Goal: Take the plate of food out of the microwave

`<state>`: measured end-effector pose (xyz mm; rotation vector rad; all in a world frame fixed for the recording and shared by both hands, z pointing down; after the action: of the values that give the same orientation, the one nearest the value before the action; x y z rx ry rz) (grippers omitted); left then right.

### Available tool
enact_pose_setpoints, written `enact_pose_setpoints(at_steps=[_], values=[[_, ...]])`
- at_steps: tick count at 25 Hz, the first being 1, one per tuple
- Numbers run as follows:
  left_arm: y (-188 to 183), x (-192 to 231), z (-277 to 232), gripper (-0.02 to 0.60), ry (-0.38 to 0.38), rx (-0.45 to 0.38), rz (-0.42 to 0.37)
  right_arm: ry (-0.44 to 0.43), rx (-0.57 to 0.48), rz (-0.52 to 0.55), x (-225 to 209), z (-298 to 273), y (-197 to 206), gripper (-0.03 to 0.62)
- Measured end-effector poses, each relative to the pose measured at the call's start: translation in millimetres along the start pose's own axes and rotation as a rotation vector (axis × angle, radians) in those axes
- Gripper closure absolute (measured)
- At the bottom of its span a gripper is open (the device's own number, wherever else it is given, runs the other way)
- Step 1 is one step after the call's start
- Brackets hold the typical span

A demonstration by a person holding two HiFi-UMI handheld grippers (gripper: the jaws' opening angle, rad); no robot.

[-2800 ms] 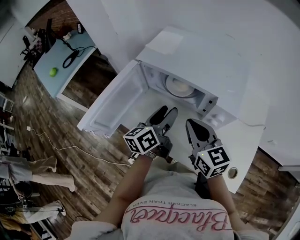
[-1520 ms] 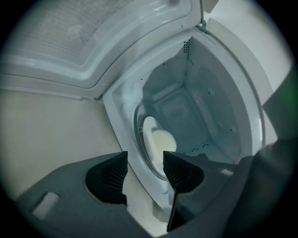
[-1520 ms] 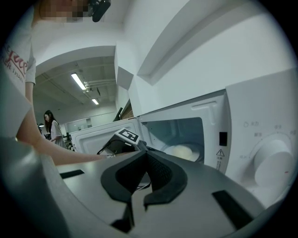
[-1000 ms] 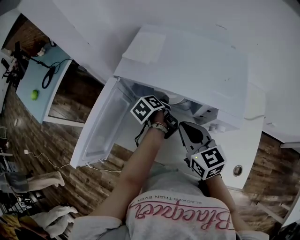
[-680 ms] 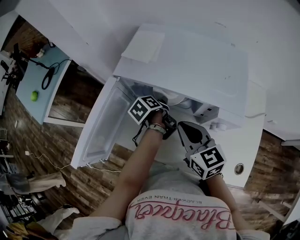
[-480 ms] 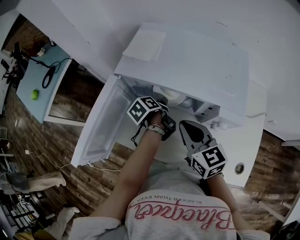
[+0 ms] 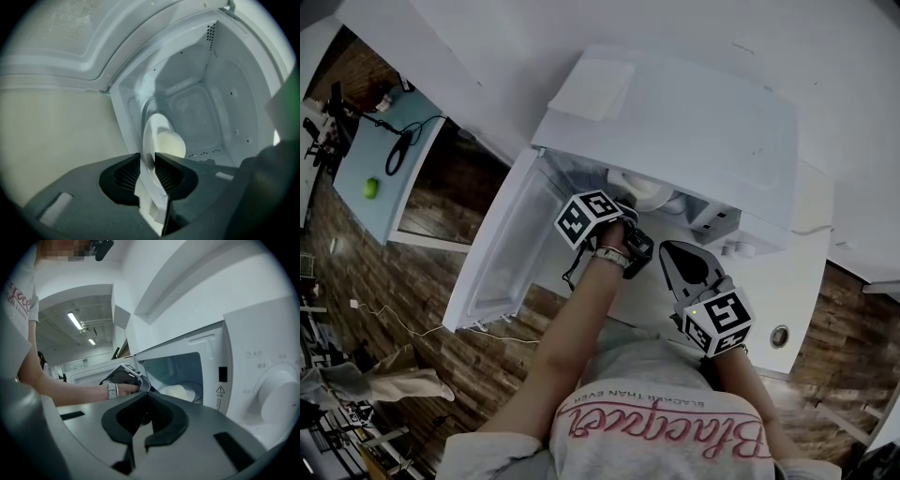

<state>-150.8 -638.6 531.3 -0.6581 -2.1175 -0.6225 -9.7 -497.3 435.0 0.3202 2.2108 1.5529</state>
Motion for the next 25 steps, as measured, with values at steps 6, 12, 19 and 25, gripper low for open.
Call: enact_pose_setpoints(at_steps=[6, 12, 19, 25], values=[[-1.7, -2.0, 9.9, 0.535, 0.072, -0.017, 0.03, -0.003, 0.0, 0.007, 0.1, 1.8, -0.1, 0.588], [0.1, 0.3, 14.7, 0.565, 0.231, -0.055, 0.088, -0.014, -0.001, 0.017, 2.9, 4.4, 2.4, 0.588], [9.8, 10.4, 17.0, 0.566, 0.339, -0.081, 0.095, -0.015, -0.004, 0.025, 6.3, 12.9, 3.8, 0.588], [19.3, 16.6, 23.0, 0.566, 0.397, -0.107, 0.12, -0.017, -0.009, 0.031, 10.2, 23.0, 6.3, 0.588]])
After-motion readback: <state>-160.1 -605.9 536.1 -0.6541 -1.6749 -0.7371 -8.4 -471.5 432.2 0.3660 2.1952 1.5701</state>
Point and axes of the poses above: the fingertips, and each gripper's own axes: z backward along the fingers, x to its left, y out of its underside, the point moved 8 cm from there along z, backward along the fingers, and after that the axes turned 6 degrees about y, right-handed, at the moved point
